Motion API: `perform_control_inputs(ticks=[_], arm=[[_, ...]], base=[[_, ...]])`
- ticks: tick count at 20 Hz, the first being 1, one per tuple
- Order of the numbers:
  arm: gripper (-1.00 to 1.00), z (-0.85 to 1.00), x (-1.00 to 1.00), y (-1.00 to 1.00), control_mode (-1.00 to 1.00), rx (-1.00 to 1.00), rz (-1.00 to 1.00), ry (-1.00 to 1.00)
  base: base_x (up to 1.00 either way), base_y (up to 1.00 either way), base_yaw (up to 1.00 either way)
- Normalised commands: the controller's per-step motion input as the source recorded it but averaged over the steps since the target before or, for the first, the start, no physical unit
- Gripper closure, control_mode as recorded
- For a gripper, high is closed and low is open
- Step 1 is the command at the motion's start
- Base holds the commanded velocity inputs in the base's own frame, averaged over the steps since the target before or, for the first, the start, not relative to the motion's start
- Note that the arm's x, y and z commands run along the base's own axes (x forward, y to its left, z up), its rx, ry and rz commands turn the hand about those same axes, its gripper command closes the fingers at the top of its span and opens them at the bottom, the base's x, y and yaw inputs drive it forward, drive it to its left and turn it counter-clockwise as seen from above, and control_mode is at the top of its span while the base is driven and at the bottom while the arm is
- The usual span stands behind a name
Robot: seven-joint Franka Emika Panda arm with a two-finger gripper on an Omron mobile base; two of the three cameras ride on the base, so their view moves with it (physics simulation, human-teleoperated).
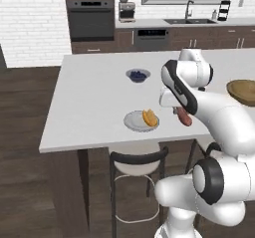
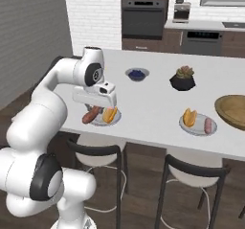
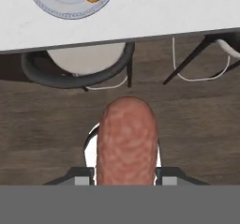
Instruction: Place one bun and one sausage from the bowl on each plate.
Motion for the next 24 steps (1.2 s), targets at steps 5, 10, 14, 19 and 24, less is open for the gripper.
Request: perform_control_inputs(ticks=[5, 10, 14, 19, 24], arm=[[1.0, 0.0, 0.0, 0.0, 1.0, 0.0, 0.0, 0.0], [1.0, 0.0, 0.0, 0.0, 1.0, 0.0, 0.0, 0.0], [1.0, 0.0, 0.0, 0.0, 1.0, 0.0, 0.0, 0.0], [1.0, 0.0, 0.0, 0.0, 1.0, 0.0, 0.0, 0.0], [1.0, -0.13, 0.1, 0.51, -1.0, -0.01, 0.0, 0.0]], base=[[0.14, 0.52, 0.0], [0.15, 0.04, 0.0], [0.66, 0.02, 0.0], [0.55, 0.03, 0.0], [0.04, 0.02, 0.0]])
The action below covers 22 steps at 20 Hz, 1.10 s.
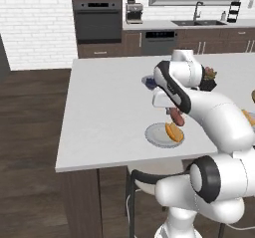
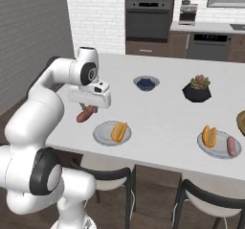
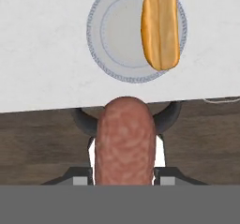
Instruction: Place one bun and one sausage from the bowl on each plate.
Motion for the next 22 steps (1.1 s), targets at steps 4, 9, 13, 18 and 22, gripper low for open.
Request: perform_control_inputs(ticks=[4, 9, 13, 18, 22], arm=[[1.0, -0.26, 0.56, 0.7, -1.0, 0.0, 0.0, 0.0], [1.0, -0.41, 0.63, -0.02, -1.0, 0.0, 0.0, 0.0], [1.0, -0.56, 0.5, -0.52, -1.0, 0.0, 0.0, 0.0], [1.0, -0.57, 0.44, -0.11, -1.0, 0.0, 0.0, 0.0], [1.0, -0.53, 0.35, 0.0, -1.0, 0.0, 0.0, 0.0]], base=[[0.0, 0.0, 0.0], [0.0, 0.0, 0.0], [0.0, 0.0, 0.0], [0.0, 0.0, 0.0], [0.0, 0.0, 0.0]])
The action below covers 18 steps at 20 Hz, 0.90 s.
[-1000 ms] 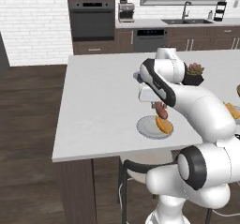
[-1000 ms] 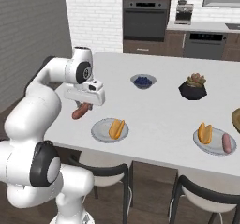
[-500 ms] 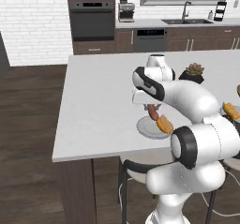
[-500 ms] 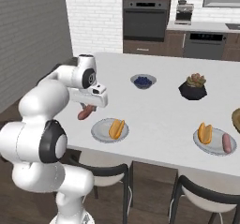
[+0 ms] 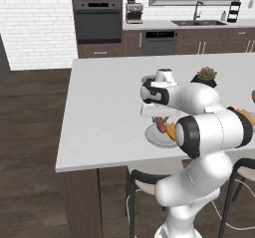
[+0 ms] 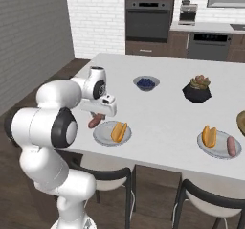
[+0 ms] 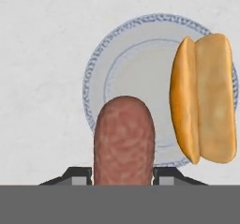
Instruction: Place one bun and one sausage from the bowl on each plate.
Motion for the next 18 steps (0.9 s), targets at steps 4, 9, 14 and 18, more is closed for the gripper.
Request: perform_control_inputs(ticks=[4, 9, 14, 18], arm=[[1.0, -0.52, 0.17, 0.0, -1.0, 0.0, 0.0, 0.0], [1.0, -0.37, 0.27, -0.03, -1.0, 0.0, 0.0, 0.01], [1.0, -0.32, 0.21, -0.08, -1.0, 0.0, 0.0, 0.01], [1.0, -0.27, 0.05, -0.07, -1.0, 0.0, 0.0, 0.01]], base=[[0.0, 0.0, 0.0], [0.0, 0.0, 0.0], [0.0, 0.0, 0.0], [0.0, 0.0, 0.0]])
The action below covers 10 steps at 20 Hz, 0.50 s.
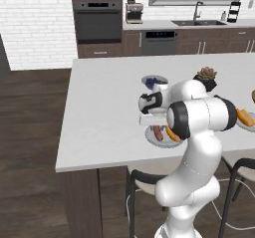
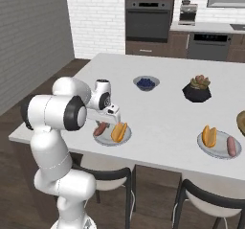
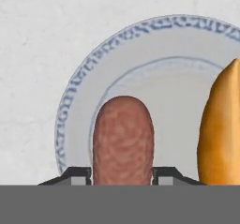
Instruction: Place one bun and one sausage from the bowl on each plate.
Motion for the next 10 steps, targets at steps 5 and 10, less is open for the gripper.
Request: perform_control_inputs(ticks=[5, 10], arm=[[-1.0, -0.11, 0.09, -0.04, -1.0, 0.0, 0.0, 0.0], [-1.0, 0.0, 0.02, 0.0, -1.0, 0.0, 0.0, 0.0]], base=[[0.0, 0.0, 0.0], [0.0, 0.0, 0.0]])
